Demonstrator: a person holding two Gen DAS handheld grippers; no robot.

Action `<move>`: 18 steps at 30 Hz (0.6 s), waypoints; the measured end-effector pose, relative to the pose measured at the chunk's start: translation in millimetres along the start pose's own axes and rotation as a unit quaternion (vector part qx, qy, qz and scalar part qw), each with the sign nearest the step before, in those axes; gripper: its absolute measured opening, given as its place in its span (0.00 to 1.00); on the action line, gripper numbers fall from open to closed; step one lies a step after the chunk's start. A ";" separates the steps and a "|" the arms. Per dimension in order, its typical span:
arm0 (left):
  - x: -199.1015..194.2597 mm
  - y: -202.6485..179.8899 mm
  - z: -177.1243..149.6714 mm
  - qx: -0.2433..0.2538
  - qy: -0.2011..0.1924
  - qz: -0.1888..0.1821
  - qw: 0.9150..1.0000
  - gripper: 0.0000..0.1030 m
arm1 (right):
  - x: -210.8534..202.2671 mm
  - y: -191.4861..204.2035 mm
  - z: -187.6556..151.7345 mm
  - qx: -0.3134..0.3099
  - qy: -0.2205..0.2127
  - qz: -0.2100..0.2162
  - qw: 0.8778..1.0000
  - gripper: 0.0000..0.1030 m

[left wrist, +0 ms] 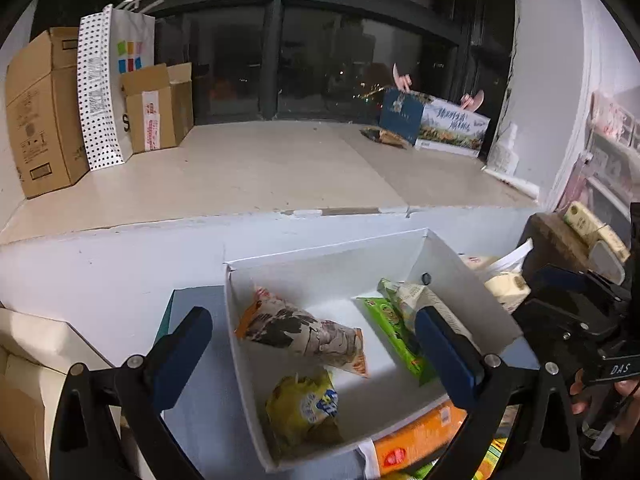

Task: Organize snacks
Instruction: 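Grasp white rice-cracker bag with right tool while left tool grasps patterned bag, drop both in box, then grasp green snack bar pack with right tool while left tool grasps silver bag, drop both in box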

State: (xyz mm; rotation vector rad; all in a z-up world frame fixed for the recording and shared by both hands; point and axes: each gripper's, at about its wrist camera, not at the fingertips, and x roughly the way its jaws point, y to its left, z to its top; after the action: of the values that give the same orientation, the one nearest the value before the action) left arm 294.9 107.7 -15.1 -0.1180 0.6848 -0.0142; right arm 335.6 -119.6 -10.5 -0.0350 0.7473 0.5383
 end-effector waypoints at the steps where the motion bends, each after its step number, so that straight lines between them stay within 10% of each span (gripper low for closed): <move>1: -9.7 0.9 -2.3 -0.002 -0.007 -0.007 1.000 1.00 | -8.1 4.9 -1.6 -0.006 -0.006 0.003 1.000 1.00; 11: -119.5 -6.1 -81.7 0.008 -0.057 -0.047 0.997 1.00 | -103.9 45.0 -66.2 -0.035 -0.062 0.082 0.994 1.00; 18: -129.9 -20.4 -173.5 -0.015 -0.002 -0.083 0.996 1.00 | -148.4 55.2 -148.3 -0.011 -0.073 0.095 0.993 1.00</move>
State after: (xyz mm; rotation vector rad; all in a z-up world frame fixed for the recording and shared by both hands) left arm 85.2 76.1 -64.2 -0.2041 0.6706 -0.1639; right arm 125.0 -171.4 -14.4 0.0550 0.6048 0.7234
